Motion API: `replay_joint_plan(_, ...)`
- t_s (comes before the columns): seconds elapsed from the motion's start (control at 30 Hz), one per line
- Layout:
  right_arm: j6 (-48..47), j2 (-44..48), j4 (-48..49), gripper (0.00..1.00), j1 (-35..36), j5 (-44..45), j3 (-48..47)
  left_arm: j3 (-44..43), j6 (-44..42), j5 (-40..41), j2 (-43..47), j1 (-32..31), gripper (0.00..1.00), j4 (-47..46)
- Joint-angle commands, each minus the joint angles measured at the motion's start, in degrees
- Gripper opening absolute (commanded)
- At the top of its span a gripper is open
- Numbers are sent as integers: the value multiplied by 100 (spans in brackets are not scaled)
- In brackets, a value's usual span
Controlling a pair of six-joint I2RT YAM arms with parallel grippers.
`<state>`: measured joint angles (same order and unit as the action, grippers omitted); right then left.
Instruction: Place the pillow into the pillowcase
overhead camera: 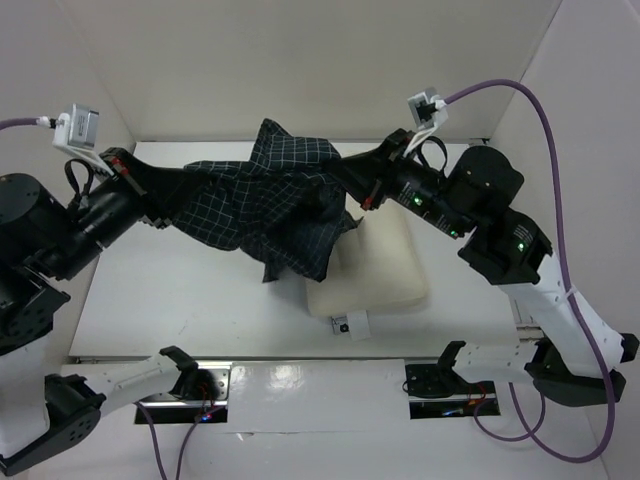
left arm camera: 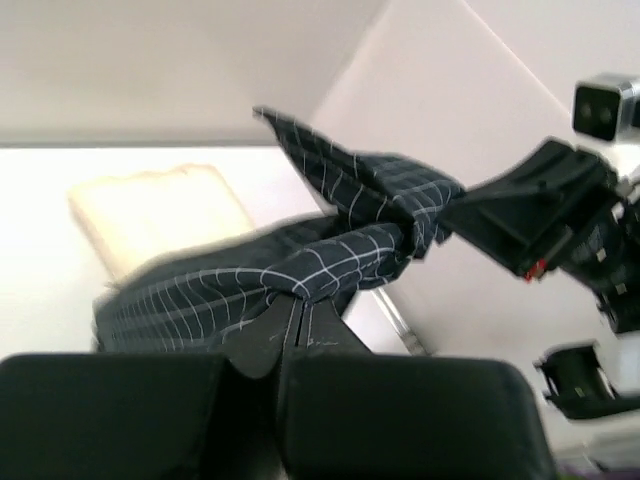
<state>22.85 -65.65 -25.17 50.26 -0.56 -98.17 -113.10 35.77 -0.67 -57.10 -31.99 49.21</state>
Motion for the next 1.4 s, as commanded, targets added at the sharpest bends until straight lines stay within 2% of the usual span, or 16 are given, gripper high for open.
replay_joint_plan(0.0, -519, -175, -200, 0, -262, 1146, -185, -1062, -334, 1866, -80, 176, 0, 123)
replay_joint_plan(0.27, -220, -1985, 1354, 0, 115, -971, -588, -1576, -973, 3959, -485, -79, 0, -630)
replay_joint_plan(0.4, 8, -2531, 1954, 0, 256, -1263, -905, -1592, -1800, 4854, -1135, -387, 0, -1378)
replay_joint_plan(0.47, 9, -2585, 2033, 0, 256, -492, -976, -1872, -2317, 4971, -1791, -440, 0, -1581)
replay_joint_plan(0.57, 9, -2296, 2156, 0, 178, 878, -653, -2181, -2513, 4691, -2304, -335, 0, -1756)
replay_joint_plan(0.7, 386, -1646, 2403, 0, -296, 2461, 296, -2120, -1759, 3059, -2919, 762, 0, -1810)
replay_joint_plan(0.83, 782, -1144, 1851, 0, -1245, 2623, 1307, -2488, -1047, 574, -4245, 1572, 0, -1608)
replay_joint_plan(0.9, 1019, -1073, 1481, 0, -1683, 2491, 1922, -2673, -836, 43, -5138, 1696, 0, -1537)
replay_joint_plan(0.93, 1098, -1012, 1236, 0, -1808, 2412, 2177, -2726, -774, -64, -5431, 1696, 4, -1537)
replay_joint_plan(0.97, 1273, -1011, 1121, 0, -1931, 2228, 2710, -2726, -773, -239, -5687, 1748, 45, -1537)
replay_joint_plan(1.03, 1379, -1011, 1172, 0, -2352, 2034, 3258, -2796, -720, -372, -6373, 1749, 93, -1433)
replay_joint_plan(1.07, 1441, -1081, 1172, 8, -2563, 1885, 3417, -2849, -720, -556, -6540, 1749, 100, -1319)
replay_joint_plan(1.1, 1441, -1299, 1059, 29, -2774, 1492, 3488, -2902, -720, -636, -6638, 1749, 100, -1170)
replay_joint_plan(1.13, 1381, -1397, 727, 64, -3150, 1375, 3437, -2806, -720, -636, -6586, 1749, 100, -907)
replay_joint_plan(1.17, 1380, -1468, 559, 75, -3302, 1322, 3384, -2640, -781, -402, -6438, 1688, 100, -818)
replay_joint_plan(1.37, 537, -784, 268, 86, -3725, 1031, 3454, 1197, -177, 734, -4348, 1555, 92, -676)
